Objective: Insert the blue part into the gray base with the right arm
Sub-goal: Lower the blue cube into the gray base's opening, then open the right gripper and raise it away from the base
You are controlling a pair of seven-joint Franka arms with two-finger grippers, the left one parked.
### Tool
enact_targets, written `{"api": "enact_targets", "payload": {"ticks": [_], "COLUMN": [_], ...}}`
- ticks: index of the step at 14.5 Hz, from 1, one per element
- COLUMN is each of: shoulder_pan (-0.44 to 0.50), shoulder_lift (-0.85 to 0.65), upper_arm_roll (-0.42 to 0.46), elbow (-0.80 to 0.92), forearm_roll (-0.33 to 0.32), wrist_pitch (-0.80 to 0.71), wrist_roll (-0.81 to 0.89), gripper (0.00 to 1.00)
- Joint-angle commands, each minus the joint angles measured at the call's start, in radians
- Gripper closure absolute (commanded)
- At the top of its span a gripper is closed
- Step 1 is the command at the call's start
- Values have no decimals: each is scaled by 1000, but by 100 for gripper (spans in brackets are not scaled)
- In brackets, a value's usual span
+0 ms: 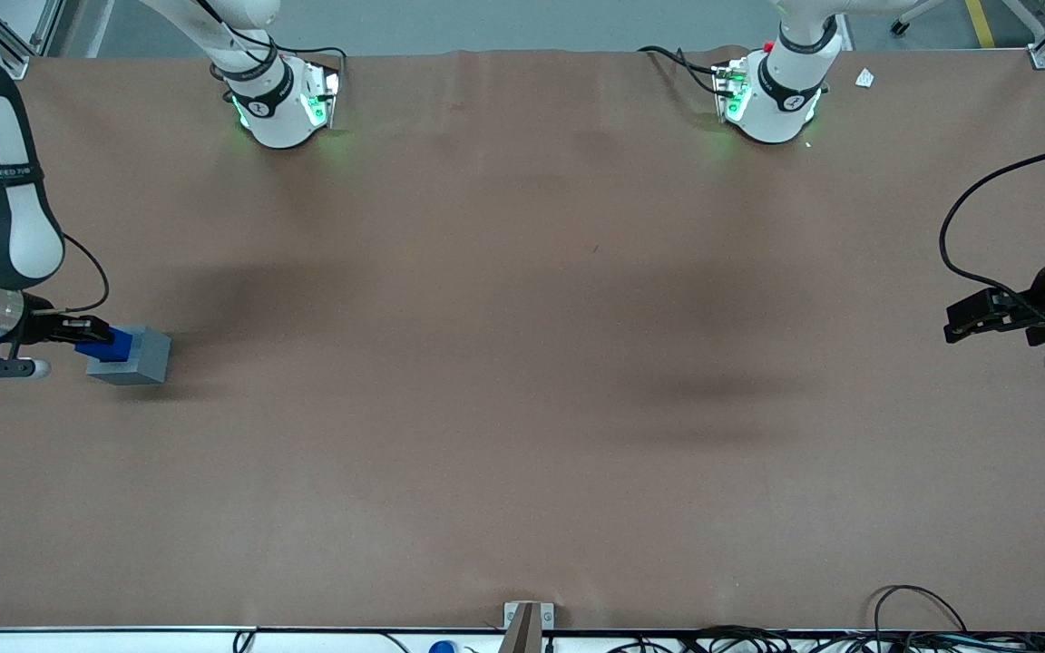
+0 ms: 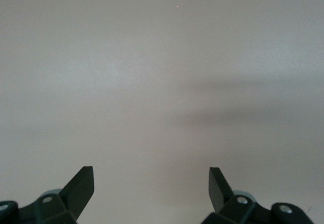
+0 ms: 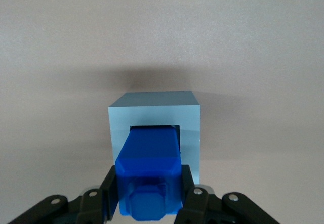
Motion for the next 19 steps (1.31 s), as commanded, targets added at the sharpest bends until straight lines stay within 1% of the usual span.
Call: {"api": "enact_targets", "payload": {"ticks": [1,2,3,4,6,7,9,12,14,16,19], "shoulder_pan": [-22,-22,-22,-21,-13,-10,2,63,91,140,204], "shoulder_lift": [16,16,16,14,11,10,5,-9,-18,-30,-84], "upper_arm_roll": [16,16,16,16,16,18,24,24,25,25,25], "elbow": [10,12,12,15,45,68,149,270,355,432,452], "forearm_roll": [-14,-14,-14,-14,-14,-14,-7,-4,-3,0,0], "wrist_pitch": [-10,-7,-9,-12,-22,-60,-187,-320,-435,-525,-553], "wrist_roll": [-5,-5,-5,-2,4,7,14,87,121,168,263], "gripper": [86,59,27,0,0,0,0,0,0,0,0]}}
